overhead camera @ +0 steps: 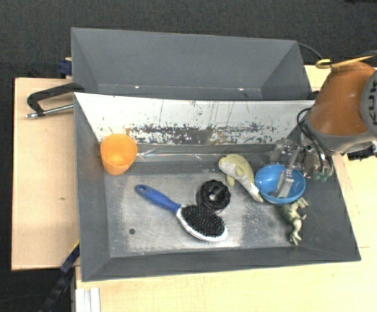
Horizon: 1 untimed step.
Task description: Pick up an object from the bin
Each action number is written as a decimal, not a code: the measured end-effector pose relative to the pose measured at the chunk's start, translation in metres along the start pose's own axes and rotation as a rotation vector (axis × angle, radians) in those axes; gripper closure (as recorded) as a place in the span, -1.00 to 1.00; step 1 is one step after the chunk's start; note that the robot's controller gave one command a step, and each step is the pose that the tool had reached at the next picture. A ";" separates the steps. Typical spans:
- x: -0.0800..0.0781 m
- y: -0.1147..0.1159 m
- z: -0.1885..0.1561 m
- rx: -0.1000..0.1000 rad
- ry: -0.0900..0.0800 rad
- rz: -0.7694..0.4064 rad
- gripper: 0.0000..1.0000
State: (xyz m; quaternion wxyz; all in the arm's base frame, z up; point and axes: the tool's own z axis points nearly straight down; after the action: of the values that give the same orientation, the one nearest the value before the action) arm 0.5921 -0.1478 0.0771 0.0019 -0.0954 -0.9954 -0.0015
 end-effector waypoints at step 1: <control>-0.003 0.000 -0.005 0.001 -0.010 -0.001 1.00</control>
Offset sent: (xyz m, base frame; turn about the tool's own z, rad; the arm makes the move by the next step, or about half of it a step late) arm 0.0000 0.0000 0.0000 0.0000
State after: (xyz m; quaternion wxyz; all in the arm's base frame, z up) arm 0.5946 -0.1482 0.0817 -0.0028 -0.0948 -0.9955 -0.0004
